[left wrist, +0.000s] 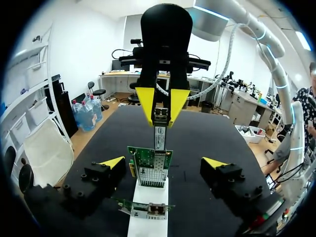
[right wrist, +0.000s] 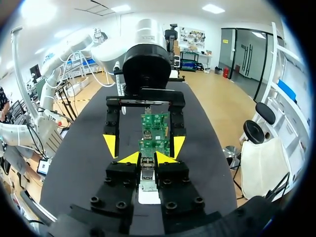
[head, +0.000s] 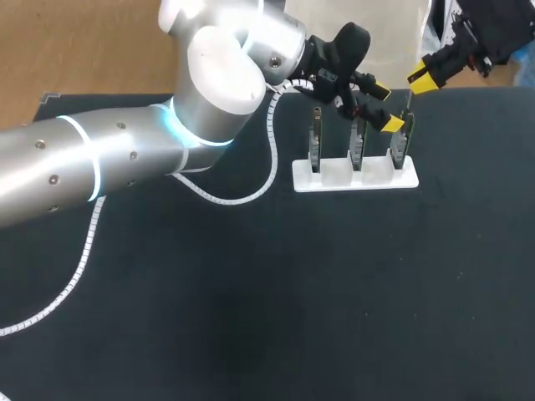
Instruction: Pick up the optical module with the left hand, and insert it into the network port with the right hand.
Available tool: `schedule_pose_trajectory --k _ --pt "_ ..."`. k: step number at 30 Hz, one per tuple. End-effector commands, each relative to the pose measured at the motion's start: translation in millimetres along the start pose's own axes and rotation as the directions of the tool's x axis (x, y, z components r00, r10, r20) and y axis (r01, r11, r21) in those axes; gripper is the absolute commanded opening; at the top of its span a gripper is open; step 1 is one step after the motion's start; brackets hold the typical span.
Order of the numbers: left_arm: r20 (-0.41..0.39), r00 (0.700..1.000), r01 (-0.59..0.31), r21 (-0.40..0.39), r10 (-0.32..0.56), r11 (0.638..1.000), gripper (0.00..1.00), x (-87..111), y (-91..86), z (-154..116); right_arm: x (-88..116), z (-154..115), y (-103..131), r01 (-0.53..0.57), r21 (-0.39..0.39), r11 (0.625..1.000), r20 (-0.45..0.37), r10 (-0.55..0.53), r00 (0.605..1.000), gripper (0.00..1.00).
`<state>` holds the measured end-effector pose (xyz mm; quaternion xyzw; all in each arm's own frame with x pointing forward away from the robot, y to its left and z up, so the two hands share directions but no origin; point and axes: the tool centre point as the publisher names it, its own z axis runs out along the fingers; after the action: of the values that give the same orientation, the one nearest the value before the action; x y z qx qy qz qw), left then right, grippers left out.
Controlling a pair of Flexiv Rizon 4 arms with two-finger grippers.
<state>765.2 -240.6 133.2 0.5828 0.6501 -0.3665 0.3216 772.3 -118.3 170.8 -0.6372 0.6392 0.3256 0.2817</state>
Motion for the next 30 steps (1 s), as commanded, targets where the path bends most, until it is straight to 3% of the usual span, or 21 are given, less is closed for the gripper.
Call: schedule_pose_trajectory --k 1,25,26,27,30 --pt "-0.005 1.000 0.002 0.003 -0.002 1.000 1.00 -1.0 1.6 0.8 0.6 1.0 -2.4 0.001 -0.010 1.000 0.002 -0.001 1.000 0.00" --pt "-0.005 1.000 0.002 0.003 -0.002 1.000 1.00 -1.0 1.6 0.8 8.9 7.2 -1.8 -0.017 -0.026 1.000 0.005 0.018 1.000 0.03" --pt "-0.005 1.000 0.002 0.003 -0.002 1.000 1.00 -1.0 1.6 0.8 8.6 6.7 -1.5 -0.019 -0.022 1.000 0.009 0.020 1.000 0.46" --pt "-0.005 1.000 0.002 0.003 -0.002 1.000 1.00 -1.0 1.6 0.8 8.1 5.9 -1.4 -0.021 -0.019 1.000 0.011 0.021 1.000 1.00" --pt "-0.005 1.000 0.002 0.003 -0.002 1.000 1.00 -1.0 1.6 0.8 6.6 2.9 -0.6 -0.023 -0.015 1.000 0.029 0.023 0.999 1.00"
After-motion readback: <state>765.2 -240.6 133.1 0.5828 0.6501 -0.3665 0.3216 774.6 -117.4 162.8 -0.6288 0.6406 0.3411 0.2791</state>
